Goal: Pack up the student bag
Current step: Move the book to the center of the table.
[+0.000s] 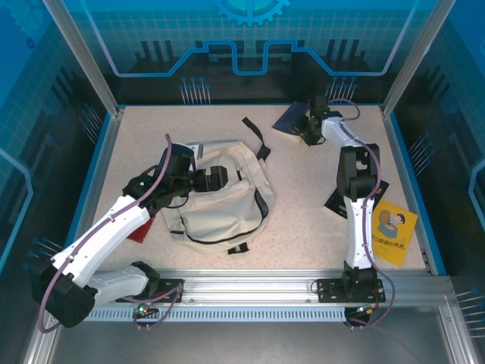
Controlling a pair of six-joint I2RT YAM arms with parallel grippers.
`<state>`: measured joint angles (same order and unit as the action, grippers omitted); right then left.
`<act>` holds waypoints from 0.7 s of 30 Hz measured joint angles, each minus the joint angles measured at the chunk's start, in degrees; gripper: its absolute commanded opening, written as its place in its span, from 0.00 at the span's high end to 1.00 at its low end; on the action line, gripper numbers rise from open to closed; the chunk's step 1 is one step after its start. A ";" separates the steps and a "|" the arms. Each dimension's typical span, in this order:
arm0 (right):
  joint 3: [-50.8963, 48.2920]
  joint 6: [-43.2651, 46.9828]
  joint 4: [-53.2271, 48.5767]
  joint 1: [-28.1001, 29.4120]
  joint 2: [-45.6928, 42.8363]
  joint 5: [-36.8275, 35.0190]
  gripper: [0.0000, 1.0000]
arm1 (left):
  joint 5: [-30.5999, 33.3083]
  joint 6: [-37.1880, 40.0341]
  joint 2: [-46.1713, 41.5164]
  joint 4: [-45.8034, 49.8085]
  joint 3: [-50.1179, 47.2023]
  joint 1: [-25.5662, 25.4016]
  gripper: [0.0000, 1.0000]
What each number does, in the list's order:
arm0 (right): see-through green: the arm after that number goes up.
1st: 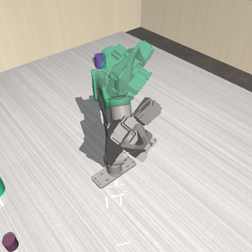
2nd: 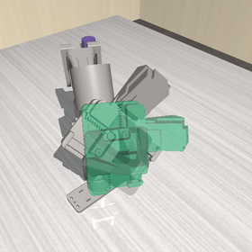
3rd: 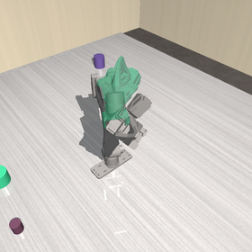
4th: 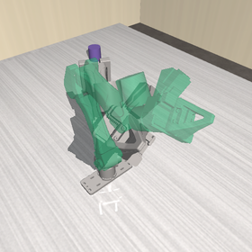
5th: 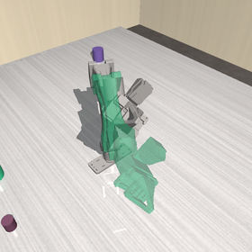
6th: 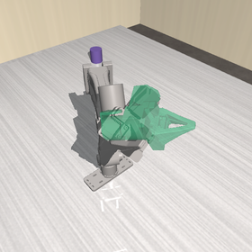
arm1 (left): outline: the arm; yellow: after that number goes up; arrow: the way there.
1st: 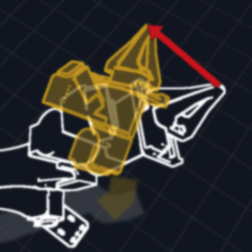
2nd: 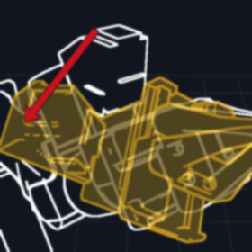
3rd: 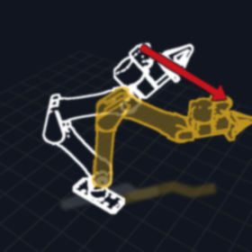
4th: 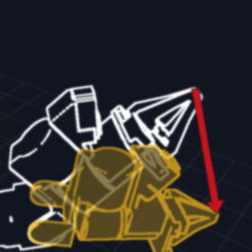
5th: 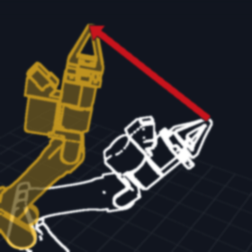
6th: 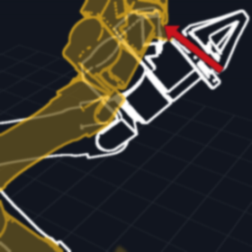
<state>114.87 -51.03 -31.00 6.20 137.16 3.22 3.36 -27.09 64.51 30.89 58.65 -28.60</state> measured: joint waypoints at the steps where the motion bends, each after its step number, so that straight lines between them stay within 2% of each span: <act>1: 0.00 -0.02 -0.35 -0.07 0.00 -0.28 0.44 | 0.00 0.00 0.17 0.00 0.00 0.00 0.01; 7: 0.00 0.66 -0.24 -0.33 0.02 0.92 0.58 | 0.00 0.00 1.03 0.02 0.02 0.00 0.01; 18: -0.94 1.18 3.02 -0.37 -0.13 4.74 0.99 | 0.02 0.00 1.07 0.02 0.02 0.00 0.01; 21: -3.43 1.01 3.61 -0.42 -1.01 4.74 1.00 | 0.02 0.00 1.07 0.02 0.02 0.00 0.01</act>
<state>111.44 -50.02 -27.40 5.78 136.16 7.97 3.38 -27.09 65.58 30.92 58.67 -28.60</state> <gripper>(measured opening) 0.045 0.986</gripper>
